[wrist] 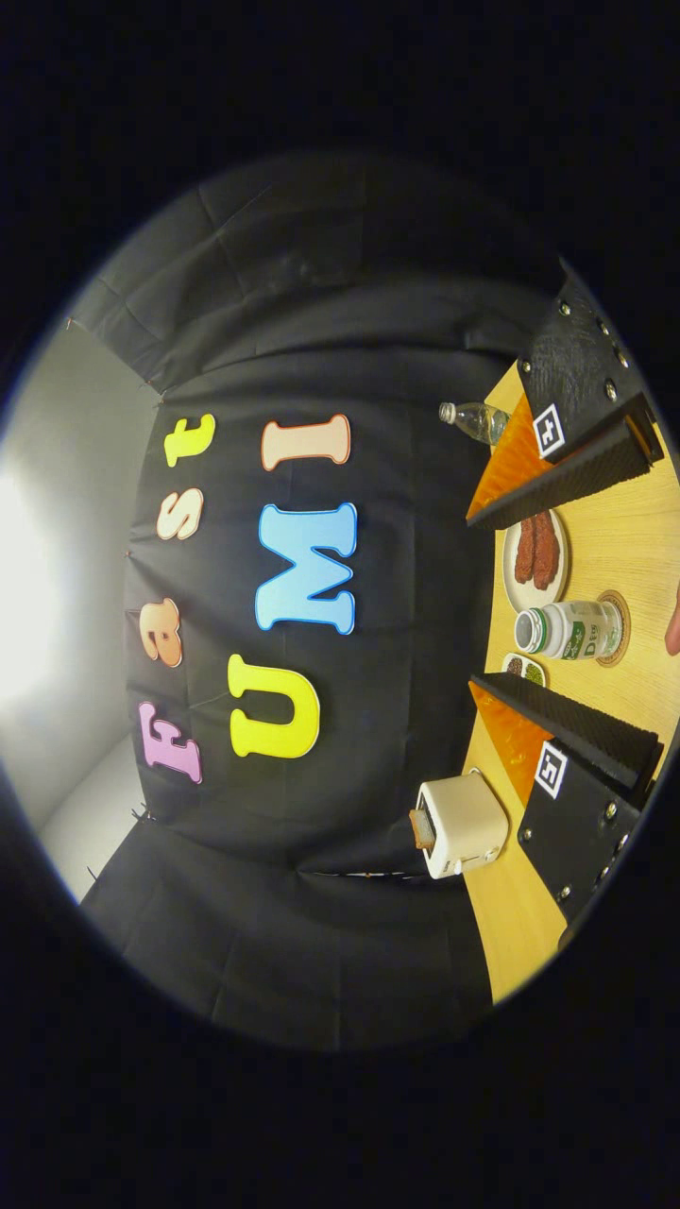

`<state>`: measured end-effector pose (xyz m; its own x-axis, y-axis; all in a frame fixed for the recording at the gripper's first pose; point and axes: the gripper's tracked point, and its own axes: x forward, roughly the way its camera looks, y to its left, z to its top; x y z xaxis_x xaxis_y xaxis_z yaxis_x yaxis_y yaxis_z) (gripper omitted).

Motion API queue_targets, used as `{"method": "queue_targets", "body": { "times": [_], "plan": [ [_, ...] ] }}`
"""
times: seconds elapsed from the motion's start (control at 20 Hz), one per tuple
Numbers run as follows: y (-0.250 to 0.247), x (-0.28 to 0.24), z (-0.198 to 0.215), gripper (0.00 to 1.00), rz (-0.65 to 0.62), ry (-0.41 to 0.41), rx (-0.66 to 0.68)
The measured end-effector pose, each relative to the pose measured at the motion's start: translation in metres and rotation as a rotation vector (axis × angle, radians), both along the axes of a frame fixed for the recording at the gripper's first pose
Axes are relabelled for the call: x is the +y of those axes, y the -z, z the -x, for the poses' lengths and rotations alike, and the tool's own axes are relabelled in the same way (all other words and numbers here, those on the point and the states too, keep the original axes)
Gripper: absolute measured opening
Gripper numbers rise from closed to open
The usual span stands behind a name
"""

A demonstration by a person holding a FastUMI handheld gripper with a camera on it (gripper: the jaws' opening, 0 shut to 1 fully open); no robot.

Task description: Take the bottle from table, then pour the juice into the cup, finally place the bottle on the coaster

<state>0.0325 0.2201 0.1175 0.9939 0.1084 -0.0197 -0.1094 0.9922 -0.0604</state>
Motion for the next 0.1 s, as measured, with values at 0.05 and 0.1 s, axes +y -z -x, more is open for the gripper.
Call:
{"method": "queue_targets", "body": {
  "times": [0.05, 0.1],
  "plan": [
    [0.0005, 0.0017, 0.0014, 0.93, 0.005, -0.004, -0.002],
    [-0.0013, 0.0011, 0.0024, 0.93, 0.011, -0.004, -0.001]
  ]
}}
